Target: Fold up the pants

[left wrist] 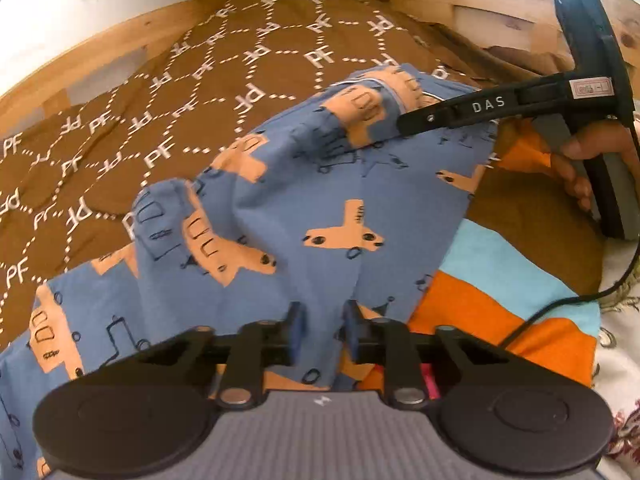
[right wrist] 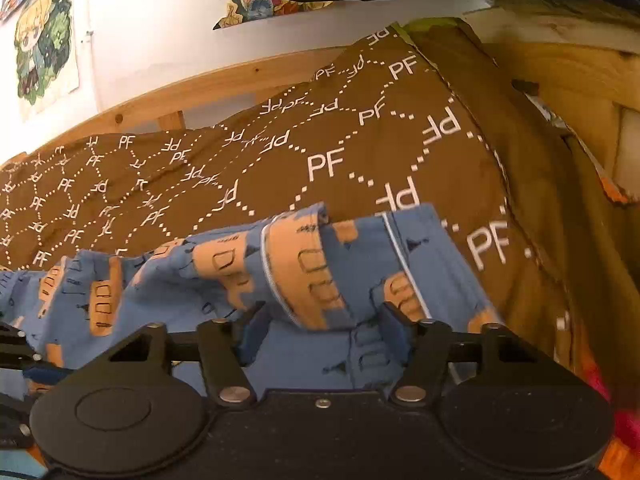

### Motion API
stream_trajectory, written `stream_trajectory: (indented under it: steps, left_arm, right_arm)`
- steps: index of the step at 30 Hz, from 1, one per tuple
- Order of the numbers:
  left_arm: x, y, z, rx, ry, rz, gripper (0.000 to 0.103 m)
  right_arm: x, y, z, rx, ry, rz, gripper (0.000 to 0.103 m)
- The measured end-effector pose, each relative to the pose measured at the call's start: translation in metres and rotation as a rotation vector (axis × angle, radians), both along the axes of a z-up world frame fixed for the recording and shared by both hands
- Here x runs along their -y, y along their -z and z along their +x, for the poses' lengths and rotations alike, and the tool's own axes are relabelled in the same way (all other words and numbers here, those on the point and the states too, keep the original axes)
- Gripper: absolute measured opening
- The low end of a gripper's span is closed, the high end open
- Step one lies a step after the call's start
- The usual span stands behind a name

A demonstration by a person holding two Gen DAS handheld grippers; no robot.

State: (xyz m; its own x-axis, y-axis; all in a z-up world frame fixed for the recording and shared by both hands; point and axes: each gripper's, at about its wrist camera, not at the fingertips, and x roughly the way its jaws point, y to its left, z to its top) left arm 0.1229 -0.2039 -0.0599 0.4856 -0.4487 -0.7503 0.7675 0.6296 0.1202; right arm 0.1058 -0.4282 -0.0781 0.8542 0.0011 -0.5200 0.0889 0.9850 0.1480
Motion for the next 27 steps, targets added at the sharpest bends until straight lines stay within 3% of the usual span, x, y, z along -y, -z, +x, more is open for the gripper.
stream_trajectory:
  steps: [4,10,15,21,27]
  left_arm:
    - [-0.005,-0.009,0.001,-0.008,-0.020,-0.018,0.004]
    - [-0.015,-0.025,-0.003,-0.007,0.012,-0.072,0.002]
    - [-0.015,-0.031,-0.012,-0.018,0.087,-0.086,0.002]
    - [-0.006,-0.010,-0.018,-0.034,0.102,-0.049,0.005]
    - [-0.009,-0.008,-0.017,-0.052,0.084,-0.077,0.009]
  right_arm:
    - [0.003,-0.002,0.008,-0.014,-0.048,0.018,0.014]
    - [0.012,-0.044,-0.008,-0.007,-0.077,0.003,0.012]
    - [0.041,-0.079,-0.021,-0.101,-0.039,-0.025,0.012]
    - [0.043,-0.047,-0.026,-0.266,-0.049,-0.128,0.011]
    - [0.035,-0.050,-0.014,-0.187,-0.065,-0.178,0.032]
